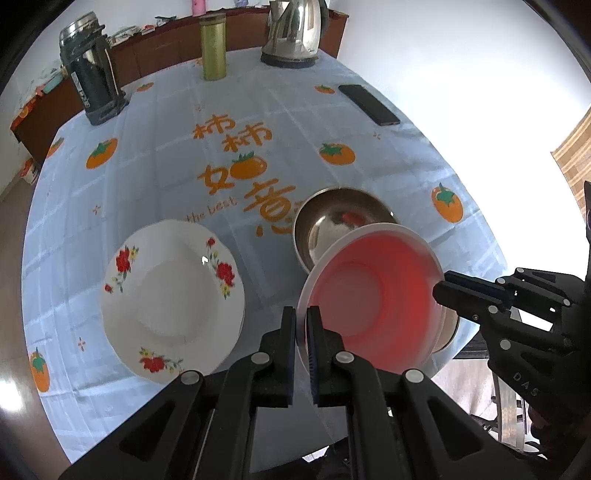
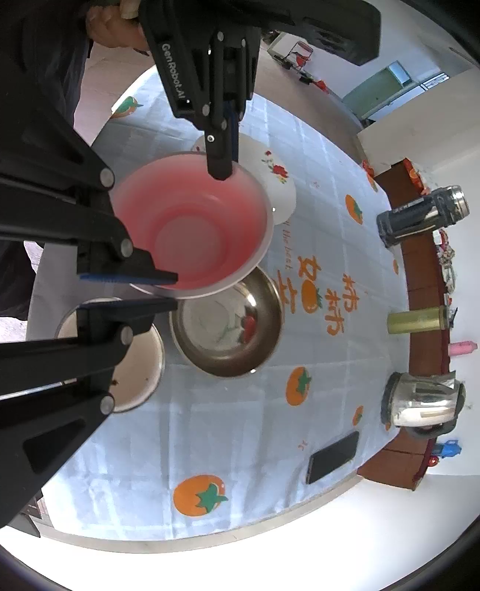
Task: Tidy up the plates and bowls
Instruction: 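Lift the pink bowl with both tools and carry it over the steel bowl, then lower the pink bowl with both tools into the steel bowl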
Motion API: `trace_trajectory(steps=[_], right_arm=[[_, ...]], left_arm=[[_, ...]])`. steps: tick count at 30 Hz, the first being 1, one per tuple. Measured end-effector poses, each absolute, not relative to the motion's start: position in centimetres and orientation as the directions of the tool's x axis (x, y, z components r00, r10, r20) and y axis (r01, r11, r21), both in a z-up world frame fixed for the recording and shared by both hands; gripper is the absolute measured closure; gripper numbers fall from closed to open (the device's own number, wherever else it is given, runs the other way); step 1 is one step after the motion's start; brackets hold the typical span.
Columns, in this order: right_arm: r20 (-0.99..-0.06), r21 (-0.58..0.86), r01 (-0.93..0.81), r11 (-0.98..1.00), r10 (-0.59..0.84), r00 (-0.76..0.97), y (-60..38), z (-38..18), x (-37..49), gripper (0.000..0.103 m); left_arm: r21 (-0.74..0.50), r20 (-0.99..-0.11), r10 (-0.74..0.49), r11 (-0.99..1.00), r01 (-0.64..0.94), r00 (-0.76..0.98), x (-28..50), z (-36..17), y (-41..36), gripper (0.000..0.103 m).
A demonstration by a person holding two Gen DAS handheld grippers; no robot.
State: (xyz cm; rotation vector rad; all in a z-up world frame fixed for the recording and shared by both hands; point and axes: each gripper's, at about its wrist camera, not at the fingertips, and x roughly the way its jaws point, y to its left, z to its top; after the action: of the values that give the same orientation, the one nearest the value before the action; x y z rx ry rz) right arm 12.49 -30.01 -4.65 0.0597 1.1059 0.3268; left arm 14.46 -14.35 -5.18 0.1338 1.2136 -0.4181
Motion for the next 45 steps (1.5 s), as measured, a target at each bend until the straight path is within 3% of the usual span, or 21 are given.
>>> trace_trajectory(steps=[45], right_arm=[[-0.877, 0.166, -0.203, 0.965, 0.238, 0.417, -33.2, -5.5, 18.9, 0.096]], left_arm=[[-0.12, -0.941, -0.22, 0.926, 0.358, 0.255, 20.2, -6.1, -18.2, 0.096]])
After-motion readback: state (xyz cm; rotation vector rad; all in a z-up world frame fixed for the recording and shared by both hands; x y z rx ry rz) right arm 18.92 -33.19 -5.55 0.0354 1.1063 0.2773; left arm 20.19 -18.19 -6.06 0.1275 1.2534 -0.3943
